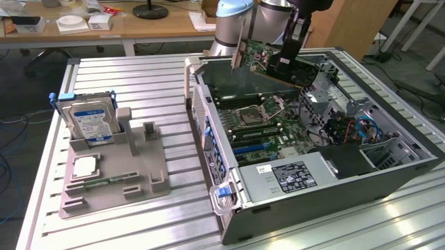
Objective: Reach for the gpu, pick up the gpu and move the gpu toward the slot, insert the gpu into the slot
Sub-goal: 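Insert the gpu into the slot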
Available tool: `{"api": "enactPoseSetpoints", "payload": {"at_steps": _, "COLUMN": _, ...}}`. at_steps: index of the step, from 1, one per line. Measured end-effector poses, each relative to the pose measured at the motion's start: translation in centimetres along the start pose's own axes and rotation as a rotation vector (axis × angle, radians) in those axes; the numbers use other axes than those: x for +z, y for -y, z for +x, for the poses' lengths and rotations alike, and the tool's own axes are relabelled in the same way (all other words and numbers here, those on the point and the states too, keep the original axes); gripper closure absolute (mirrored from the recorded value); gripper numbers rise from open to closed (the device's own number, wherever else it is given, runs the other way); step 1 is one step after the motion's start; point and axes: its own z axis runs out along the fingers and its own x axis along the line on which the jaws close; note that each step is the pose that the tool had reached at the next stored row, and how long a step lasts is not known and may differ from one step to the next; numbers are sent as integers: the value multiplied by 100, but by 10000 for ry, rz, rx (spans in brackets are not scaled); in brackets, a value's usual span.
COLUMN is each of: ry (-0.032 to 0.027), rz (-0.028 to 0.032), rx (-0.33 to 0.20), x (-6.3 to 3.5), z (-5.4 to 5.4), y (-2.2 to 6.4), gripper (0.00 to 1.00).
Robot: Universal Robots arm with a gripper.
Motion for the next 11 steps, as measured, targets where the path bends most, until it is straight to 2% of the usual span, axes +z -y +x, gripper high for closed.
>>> {"api": "enactPoseSetpoints", "payload": {"at_steps": 11, "ry": -15, "rz": -24, "rx": -789, "x": 0, "z": 1, "y": 1, "gripper": 73}}
